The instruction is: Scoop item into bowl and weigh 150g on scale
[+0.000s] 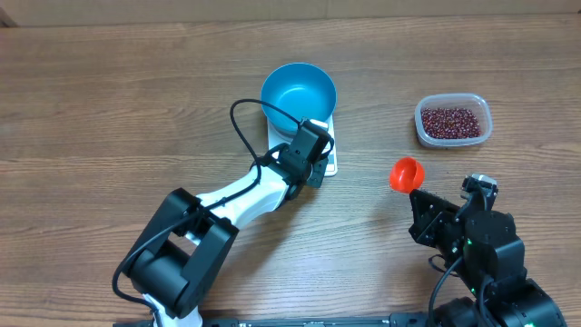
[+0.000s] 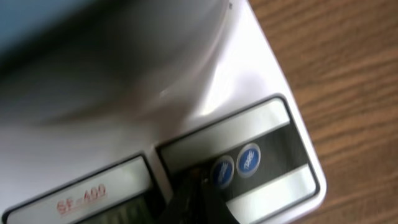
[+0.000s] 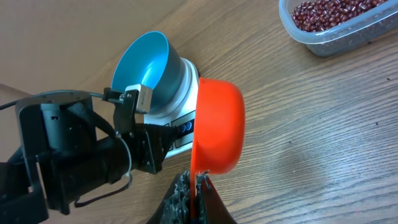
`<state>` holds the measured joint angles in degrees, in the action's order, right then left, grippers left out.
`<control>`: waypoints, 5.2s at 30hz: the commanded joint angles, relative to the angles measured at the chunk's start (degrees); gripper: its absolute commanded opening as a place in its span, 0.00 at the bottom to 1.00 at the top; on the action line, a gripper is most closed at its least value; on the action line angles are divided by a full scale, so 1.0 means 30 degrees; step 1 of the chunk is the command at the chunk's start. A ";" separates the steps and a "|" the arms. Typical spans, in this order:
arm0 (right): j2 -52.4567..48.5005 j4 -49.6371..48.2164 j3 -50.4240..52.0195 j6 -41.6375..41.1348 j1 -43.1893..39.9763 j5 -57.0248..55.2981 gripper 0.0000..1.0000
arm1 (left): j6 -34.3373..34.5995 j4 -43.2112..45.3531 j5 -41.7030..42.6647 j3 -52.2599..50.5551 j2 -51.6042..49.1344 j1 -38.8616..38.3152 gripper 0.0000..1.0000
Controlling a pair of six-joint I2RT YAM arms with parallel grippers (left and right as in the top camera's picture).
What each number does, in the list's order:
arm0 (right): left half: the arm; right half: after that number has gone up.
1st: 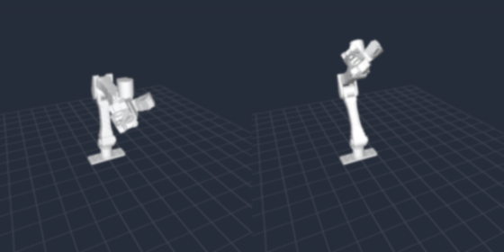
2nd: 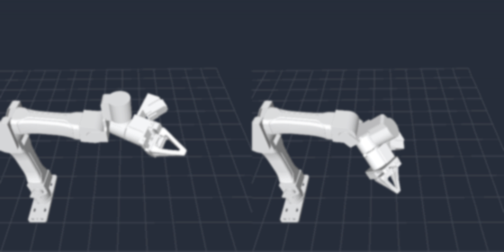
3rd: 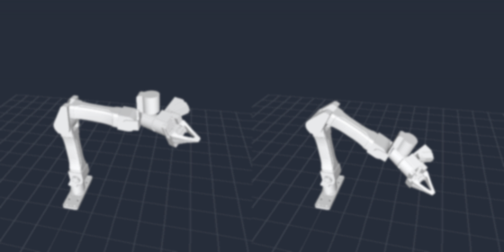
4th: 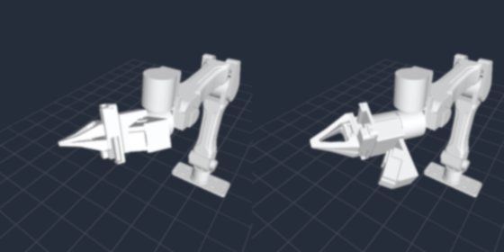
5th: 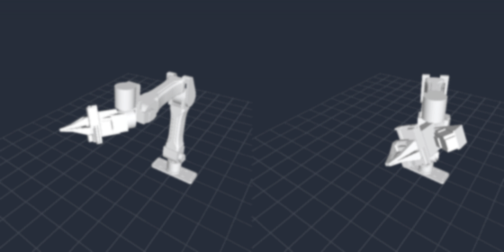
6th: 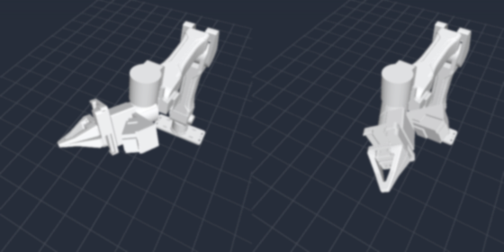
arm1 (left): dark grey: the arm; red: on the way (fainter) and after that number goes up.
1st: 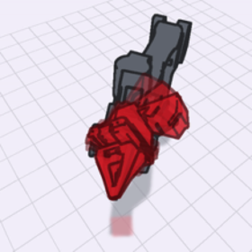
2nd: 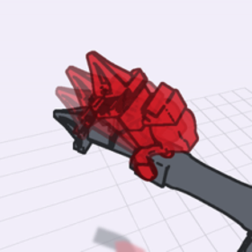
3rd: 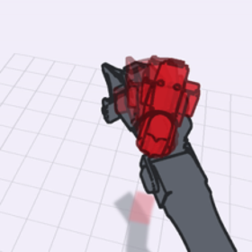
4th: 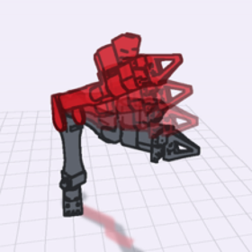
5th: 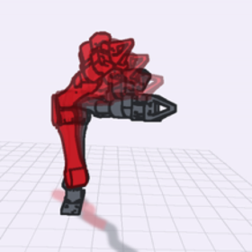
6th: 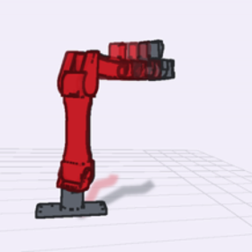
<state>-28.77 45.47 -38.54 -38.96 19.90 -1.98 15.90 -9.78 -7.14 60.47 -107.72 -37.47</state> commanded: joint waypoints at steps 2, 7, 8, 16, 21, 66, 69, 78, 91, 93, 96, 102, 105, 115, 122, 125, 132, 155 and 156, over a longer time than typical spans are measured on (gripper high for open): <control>0.0109 -0.0117 -0.0357 0.0168 -0.0087 -0.0335 0.04 | -0.0160 -0.1741 0.1399 0.0189 0.1821 -0.0175 0.04; 0.0109 -0.0117 -0.0357 0.0168 -0.0087 -0.0342 0.04 | -0.0160 -0.4692 0.3330 0.0189 0.5479 -0.0466 0.04; 0.0109 -0.0117 -0.0357 0.0168 -0.0087 -0.0350 0.04 | -0.0168 -0.5333 0.3322 0.0189 0.6186 -0.0488 0.04; 0.0109 -0.0095 -0.0357 0.0182 -0.0087 -0.1049 0.04 | -0.0233 -0.8480 0.0408 0.0189 1.2131 -0.0087 0.28; 0.0066 -0.0073 -0.0357 0.0160 -0.0087 -0.1282 0.04 | -0.0233 -0.8619 -0.1384 0.0189 1.3631 -0.0087 1.00; -0.1865 -0.1843 -0.0357 0.3519 -0.0087 -0.0736 0.04 | -1.0892 -2.0771 0.3410 0.8007 1.2298 0.4488 0.99; -0.1865 -0.1858 -0.0357 0.3519 -0.0087 -0.0736 0.04 | -1.0907 -2.0808 0.3461 0.8007 1.2298 0.4488 1.00; -0.1865 -0.1865 -0.0357 0.3519 -0.0087 -0.0729 0.04 | -1.1016 -2.0771 0.3912 0.8007 1.2298 0.4481 1.00; -0.1865 -0.2011 -0.0357 0.3519 -0.0087 -0.0605 0.04 | -1.2152 -2.0830 0.4408 0.8007 1.2225 0.4903 1.00; -0.1865 -0.2018 -0.0357 0.3519 -0.0087 -0.0590 0.04 | -1.2917 -2.0888 0.5399 0.8007 1.2225 0.5574 1.00; -0.1865 -0.2018 -0.0357 0.3519 -0.0087 -0.0583 0.04 | -1.3916 -2.0975 0.6513 0.8000 1.2174 0.6725 1.00; -0.1865 -0.2011 -0.0357 0.3512 -0.0087 -0.0590 0.04 | -1.4302 -2.1150 0.6572 0.7832 1.2087 0.7366 1.00; -0.1865 -0.2025 -0.0357 0.3519 -0.0087 -0.0590 0.04 | -1.4834 -2.1128 0.6776 0.7621 1.2050 0.7366 1.00; -0.1865 -0.2062 -0.0357 0.3512 -0.0087 -0.0583 0.04 | -1.4863 -1.9926 0.6776 0.6091 1.2029 0.7366 1.00; -0.1865 -0.2069 -0.0357 0.3512 -0.0087 -0.0583 0.04 | -1.4579 -1.9948 0.6790 0.5967 1.2014 0.7366 1.00; -0.1865 -0.2069 -0.0357 0.3512 -0.0087 -0.0459 0.04 | -1.4141 -1.9948 0.6783 0.5967 1.2014 0.7366 1.00; -0.1865 -0.2062 -0.0386 0.3519 -0.0087 -0.0430 0.04 | -1.4156 -1.9963 0.6761 0.5967 1.2014 0.7366 0.99; -0.1865 -0.1588 -0.3264 -0.1086 -0.0087 0.4138 0.04 | -1.4156 -1.9963 0.6761 0.5967 1.2014 0.7366 1.00; -0.1865 -0.1545 -0.3264 -0.1086 -0.0087 0.4138 0.04 | -1.4156 -1.9963 0.6761 0.5967 1.2014 0.7366 1.00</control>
<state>-34.68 40.62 -47.11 -40.99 19.90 8.58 -27.18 -69.82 12.03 78.78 -71.50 -15.64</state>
